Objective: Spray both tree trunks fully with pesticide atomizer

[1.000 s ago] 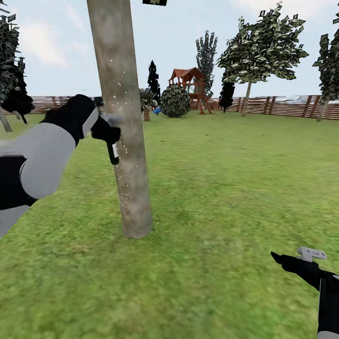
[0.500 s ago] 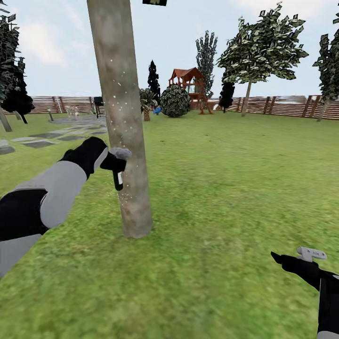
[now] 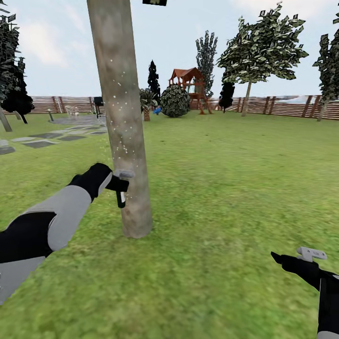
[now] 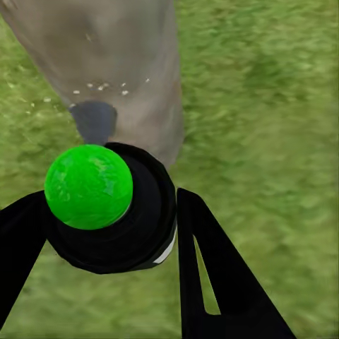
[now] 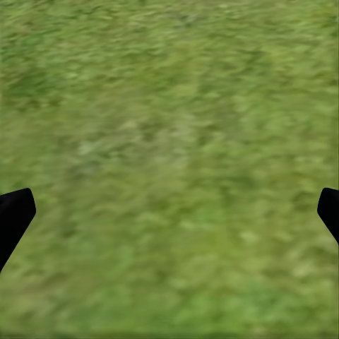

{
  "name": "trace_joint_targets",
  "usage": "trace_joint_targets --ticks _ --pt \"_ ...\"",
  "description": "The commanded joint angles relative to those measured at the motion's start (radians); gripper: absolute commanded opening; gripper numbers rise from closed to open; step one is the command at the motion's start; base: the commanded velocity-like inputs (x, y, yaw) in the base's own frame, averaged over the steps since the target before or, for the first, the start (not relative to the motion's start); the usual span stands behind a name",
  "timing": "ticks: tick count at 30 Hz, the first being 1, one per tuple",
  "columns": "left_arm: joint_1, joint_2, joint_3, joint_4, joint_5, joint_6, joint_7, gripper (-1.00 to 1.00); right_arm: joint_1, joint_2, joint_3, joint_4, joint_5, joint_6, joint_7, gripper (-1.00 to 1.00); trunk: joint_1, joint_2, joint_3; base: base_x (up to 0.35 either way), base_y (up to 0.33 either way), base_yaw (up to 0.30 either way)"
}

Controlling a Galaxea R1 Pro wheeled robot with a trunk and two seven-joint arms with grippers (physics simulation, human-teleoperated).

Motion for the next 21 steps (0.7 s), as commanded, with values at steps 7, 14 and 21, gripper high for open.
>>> trace_joint_targets --ticks 7,14,21 --pt "0.098 0.000 0.000 0.000 0.001 -0.058 0.000 -1.00 0.000 0.000 0.000 0.001 0.000 0.000 0.000 1.00 0.000 0.000 0.000 0.000 0.000 0.000" --pt "0.176 0.000 0.001 0.000 0.002 -0.112 0.000 -1.00 0.000 0.000 0.000 0.001 0.000 0.000 0.000 1.00 0.000 0.000 0.000 0.000 0.000 0.000" --pt "0.247 0.002 0.004 -0.002 0.002 -0.169 0.003 -1.00 -0.001 0.000 0.000 -0.001 0.000 0.000 0.000 1.00 0.000 0.000 0.000 0.000 0.000 0.008"
